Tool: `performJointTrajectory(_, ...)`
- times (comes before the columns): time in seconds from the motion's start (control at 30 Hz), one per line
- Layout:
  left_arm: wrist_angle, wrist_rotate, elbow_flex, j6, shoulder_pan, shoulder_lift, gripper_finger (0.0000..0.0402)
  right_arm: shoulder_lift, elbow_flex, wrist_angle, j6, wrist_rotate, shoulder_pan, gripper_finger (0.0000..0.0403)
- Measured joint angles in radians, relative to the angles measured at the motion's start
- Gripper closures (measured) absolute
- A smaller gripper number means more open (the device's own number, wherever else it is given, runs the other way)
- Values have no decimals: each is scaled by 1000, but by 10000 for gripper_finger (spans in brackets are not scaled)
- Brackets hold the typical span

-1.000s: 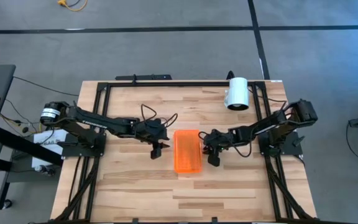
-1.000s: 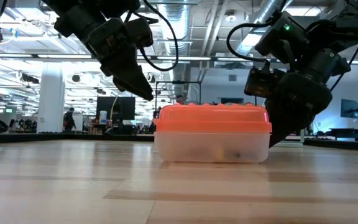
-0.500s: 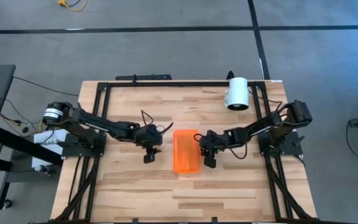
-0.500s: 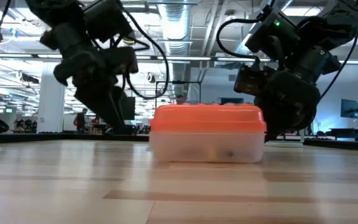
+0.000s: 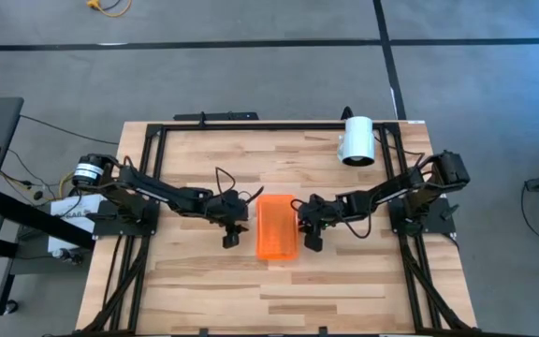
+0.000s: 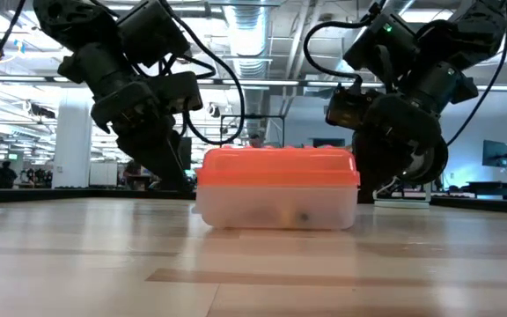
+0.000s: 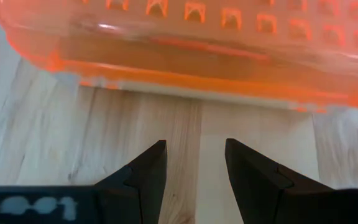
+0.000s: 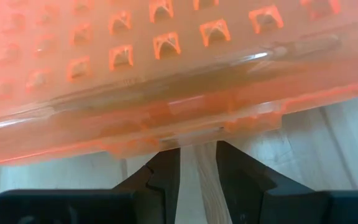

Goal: Pick & place school supplies into a supply box
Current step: Close the supply box, then return to Home Position

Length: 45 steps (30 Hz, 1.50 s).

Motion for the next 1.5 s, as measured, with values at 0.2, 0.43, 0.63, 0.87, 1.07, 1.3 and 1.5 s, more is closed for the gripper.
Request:
performJointTrajectory(0.2,8,-14,0,-1,0,0,249,-2,0,24,0,0,-6,305)
performJointTrajectory(0.43,-29,-16,0,-22,0,0,249,-3,3,-83,8,1,-13,305)
performJointTrajectory(0.63,-71,-4,4,-84,3,-29,249,-31,5,-169,52,-69,-35,305)
performJointTrajectory(0.87,-180,-50,102,-45,3,-181,249,-168,43,-328,53,-117,-51,305)
performJointTrajectory(1.07,-334,-309,209,41,3,-320,249,-305,122,-565,47,-40,-88,305)
performJointTrajectory(1.3,-387,-415,303,72,3,-441,249,-455,231,-633,45,-34,-125,305)
performJointTrajectory(1.5,-386,-416,407,139,1,-529,249,-575,347,-634,4,-1,-158,305)
